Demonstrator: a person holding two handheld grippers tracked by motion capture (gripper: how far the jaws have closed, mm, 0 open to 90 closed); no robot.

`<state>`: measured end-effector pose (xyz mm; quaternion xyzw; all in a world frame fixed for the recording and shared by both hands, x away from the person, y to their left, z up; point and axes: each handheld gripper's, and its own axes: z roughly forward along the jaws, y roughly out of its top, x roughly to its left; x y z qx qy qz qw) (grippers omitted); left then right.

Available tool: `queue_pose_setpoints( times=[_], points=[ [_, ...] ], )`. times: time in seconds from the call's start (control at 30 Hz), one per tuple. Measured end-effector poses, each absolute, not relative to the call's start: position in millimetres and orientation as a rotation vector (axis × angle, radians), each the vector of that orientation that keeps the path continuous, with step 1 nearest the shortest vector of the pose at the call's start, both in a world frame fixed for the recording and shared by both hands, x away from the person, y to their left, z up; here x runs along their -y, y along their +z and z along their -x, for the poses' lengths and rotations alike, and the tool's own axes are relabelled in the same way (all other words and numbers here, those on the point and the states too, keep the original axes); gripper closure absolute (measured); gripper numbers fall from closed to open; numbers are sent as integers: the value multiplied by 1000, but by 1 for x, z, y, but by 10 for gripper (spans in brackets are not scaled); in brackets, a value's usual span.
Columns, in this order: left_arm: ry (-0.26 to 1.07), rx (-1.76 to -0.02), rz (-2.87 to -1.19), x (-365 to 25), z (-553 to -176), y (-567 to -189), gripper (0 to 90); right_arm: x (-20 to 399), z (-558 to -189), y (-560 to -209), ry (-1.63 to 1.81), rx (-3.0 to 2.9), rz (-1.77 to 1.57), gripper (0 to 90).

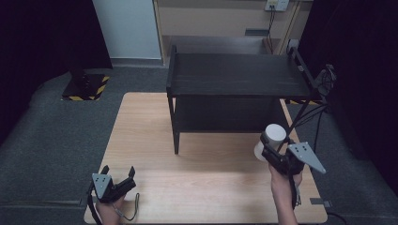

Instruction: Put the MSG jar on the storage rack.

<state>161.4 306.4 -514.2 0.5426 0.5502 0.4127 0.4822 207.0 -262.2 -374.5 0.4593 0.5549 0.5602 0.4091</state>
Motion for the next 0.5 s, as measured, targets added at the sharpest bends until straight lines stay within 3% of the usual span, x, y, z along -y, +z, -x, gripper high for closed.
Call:
queue_pose_setpoints(
  times=[0.2,0.5],
  points=[
    [1004,-1344,-1309,-308,-161,-515,7,261,-225,-350,1426,-1405,-1168,334],
    [1002,-1354,-1297,-309,-162,-515,9,259,-255,-344,1429,-1365,-1158,334]
  ],
)
